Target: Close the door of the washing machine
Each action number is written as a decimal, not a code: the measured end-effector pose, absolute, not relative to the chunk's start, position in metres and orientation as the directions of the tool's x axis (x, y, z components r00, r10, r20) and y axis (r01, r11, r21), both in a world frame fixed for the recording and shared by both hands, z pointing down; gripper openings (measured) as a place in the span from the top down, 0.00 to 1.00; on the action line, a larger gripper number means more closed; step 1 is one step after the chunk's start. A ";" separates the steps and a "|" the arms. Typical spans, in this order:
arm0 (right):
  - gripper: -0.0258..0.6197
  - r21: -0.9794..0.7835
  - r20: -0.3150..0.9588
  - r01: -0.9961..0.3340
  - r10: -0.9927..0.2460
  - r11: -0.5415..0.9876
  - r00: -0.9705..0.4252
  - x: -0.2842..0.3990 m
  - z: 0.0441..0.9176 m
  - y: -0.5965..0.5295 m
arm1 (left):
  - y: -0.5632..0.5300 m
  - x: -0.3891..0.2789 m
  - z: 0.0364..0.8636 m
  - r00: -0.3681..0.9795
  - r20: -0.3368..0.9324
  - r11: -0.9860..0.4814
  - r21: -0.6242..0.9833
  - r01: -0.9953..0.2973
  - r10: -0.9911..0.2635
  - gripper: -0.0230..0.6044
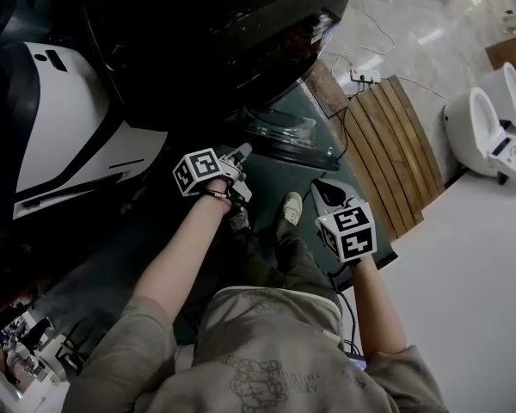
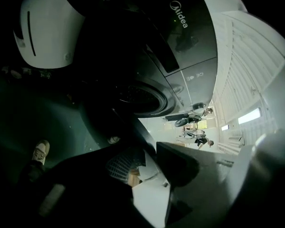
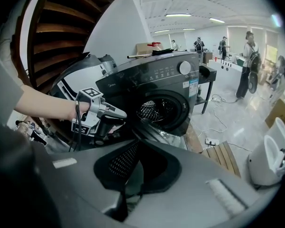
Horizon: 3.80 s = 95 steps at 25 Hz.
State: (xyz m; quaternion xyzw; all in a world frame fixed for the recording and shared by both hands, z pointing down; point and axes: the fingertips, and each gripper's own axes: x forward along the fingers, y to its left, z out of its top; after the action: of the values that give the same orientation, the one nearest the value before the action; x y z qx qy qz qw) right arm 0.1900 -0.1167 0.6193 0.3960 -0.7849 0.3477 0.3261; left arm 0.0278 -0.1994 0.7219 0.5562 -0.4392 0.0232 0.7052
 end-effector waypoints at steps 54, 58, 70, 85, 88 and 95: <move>0.92 -0.263 0.778 -0.901 -0.476 0.345 -0.410 0.185 0.602 -0.120 | -0.279 0.022 0.661 0.635 0.502 0.190 0.848 -0.495 -0.587 0.80; 0.92 -0.223 0.759 -0.902 -0.515 0.370 -0.399 0.179 0.569 -0.122 | -0.266 0.012 0.624 0.638 0.482 0.125 0.845 -0.520 -0.601 0.81; 0.92 -0.218 0.609 -0.891 -0.659 0.397 -0.443 0.150 0.454 -0.136 | -0.236 -0.028 0.514 0.693 0.389 -0.123 0.816 -0.565 -0.607 0.85; 0.92 -0.158 0.379 -0.861 -0.776 0.483 -0.505 0.121 0.303 -0.129 | -0.193 -0.053 0.370 0.680 0.374 -0.508 0.463 -0.726 -0.631 0.93; 0.92 -0.121 0.339 -0.857 -0.790 0.502 -0.511 0.118 0.279 -0.128 | -0.186 -0.053 0.342 0.686 0.351 -0.571 0.383 -0.727 -0.637 0.93; 0.92 -0.001 0.262 -0.824 -0.795 0.566 -0.546 0.104 0.230 -0.119 | -0.170 -0.062 0.284 0.669 0.296 -0.628 0.232 -0.743 -0.682 0.95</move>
State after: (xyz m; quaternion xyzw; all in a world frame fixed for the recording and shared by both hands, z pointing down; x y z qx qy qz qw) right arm 0.1041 -0.1193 0.2299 0.4616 -0.8772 0.0620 0.1169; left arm -0.0625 -0.1705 0.2838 0.8977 -0.3967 0.0904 0.1691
